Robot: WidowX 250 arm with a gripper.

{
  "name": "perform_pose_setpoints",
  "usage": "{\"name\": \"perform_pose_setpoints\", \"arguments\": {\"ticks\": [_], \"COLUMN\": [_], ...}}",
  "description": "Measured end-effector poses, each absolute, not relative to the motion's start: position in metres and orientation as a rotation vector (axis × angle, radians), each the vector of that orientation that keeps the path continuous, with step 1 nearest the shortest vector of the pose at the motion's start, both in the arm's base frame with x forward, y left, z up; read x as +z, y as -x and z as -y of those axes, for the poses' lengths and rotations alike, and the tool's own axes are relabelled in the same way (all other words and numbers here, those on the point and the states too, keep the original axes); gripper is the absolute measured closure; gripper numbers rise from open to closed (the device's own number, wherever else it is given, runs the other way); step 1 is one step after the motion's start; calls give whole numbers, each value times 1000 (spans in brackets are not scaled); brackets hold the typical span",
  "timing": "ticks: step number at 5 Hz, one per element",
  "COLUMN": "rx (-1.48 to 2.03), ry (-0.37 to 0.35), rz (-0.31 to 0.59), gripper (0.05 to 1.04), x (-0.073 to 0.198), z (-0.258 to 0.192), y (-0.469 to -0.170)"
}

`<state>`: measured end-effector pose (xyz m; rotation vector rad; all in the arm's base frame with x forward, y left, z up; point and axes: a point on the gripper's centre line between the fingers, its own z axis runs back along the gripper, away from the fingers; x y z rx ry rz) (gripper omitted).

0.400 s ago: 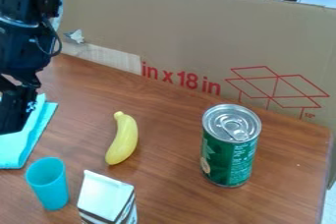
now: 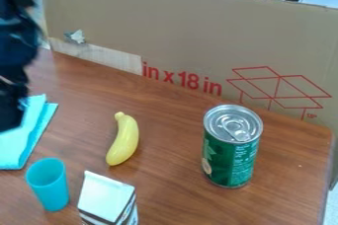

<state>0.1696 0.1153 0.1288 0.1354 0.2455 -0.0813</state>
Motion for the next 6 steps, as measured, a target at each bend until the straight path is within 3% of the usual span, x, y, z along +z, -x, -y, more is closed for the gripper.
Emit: {"name": "perform_pose_setpoints", "arguments": {"ticks": [2, 4, 6], "rx": [185, 492, 524], "ry": [-27, 46, -17], "rz": [-101, -130, -215], "gripper": [82, 82, 82], "x": [116, 80, 46], "z": [-158, -217, -250], "y": [-164, -152, -142]}}
